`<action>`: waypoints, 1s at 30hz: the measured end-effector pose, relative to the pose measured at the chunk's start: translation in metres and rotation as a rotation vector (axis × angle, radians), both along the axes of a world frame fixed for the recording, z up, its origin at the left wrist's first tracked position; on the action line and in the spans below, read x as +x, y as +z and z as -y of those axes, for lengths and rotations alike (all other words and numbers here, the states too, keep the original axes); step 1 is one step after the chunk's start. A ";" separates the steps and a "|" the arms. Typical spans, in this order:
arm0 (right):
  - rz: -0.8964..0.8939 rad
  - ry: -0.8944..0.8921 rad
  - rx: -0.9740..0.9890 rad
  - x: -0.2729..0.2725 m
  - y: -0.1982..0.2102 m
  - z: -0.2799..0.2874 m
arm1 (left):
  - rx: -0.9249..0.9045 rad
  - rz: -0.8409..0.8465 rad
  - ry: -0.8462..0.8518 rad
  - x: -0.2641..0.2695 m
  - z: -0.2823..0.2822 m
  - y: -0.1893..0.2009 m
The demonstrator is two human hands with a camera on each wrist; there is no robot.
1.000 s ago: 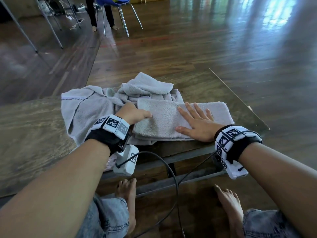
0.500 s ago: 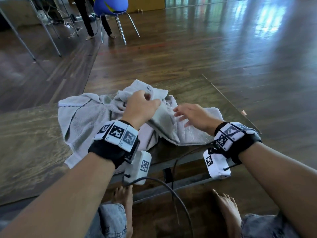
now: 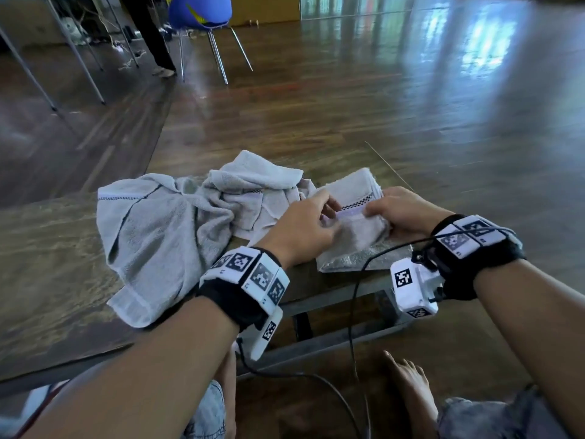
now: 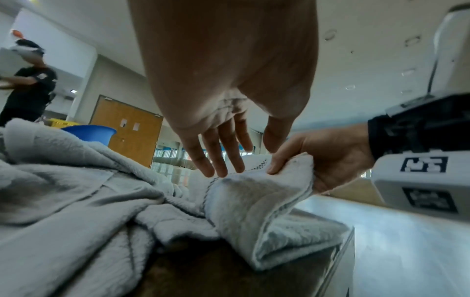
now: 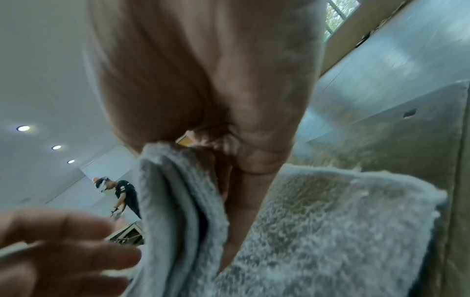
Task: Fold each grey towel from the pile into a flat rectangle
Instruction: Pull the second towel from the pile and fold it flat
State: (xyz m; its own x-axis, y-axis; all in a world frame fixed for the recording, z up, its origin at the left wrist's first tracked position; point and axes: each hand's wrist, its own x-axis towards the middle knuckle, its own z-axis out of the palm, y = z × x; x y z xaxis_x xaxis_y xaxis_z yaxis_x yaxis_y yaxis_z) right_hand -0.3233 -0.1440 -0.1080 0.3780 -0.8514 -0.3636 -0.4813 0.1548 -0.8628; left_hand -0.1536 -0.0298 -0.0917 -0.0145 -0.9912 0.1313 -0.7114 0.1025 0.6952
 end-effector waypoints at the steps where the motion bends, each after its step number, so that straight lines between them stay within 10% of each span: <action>1: -0.070 -0.001 -0.017 -0.006 -0.001 0.004 | 0.015 0.060 -0.029 0.000 -0.001 -0.003; 7: -0.455 0.049 -0.136 -0.037 -0.006 0.020 | 0.152 0.273 -0.115 -0.005 -0.004 -0.017; 30: -0.474 0.005 -0.205 -0.052 -0.012 0.023 | 0.038 0.450 -0.032 -0.016 0.008 -0.029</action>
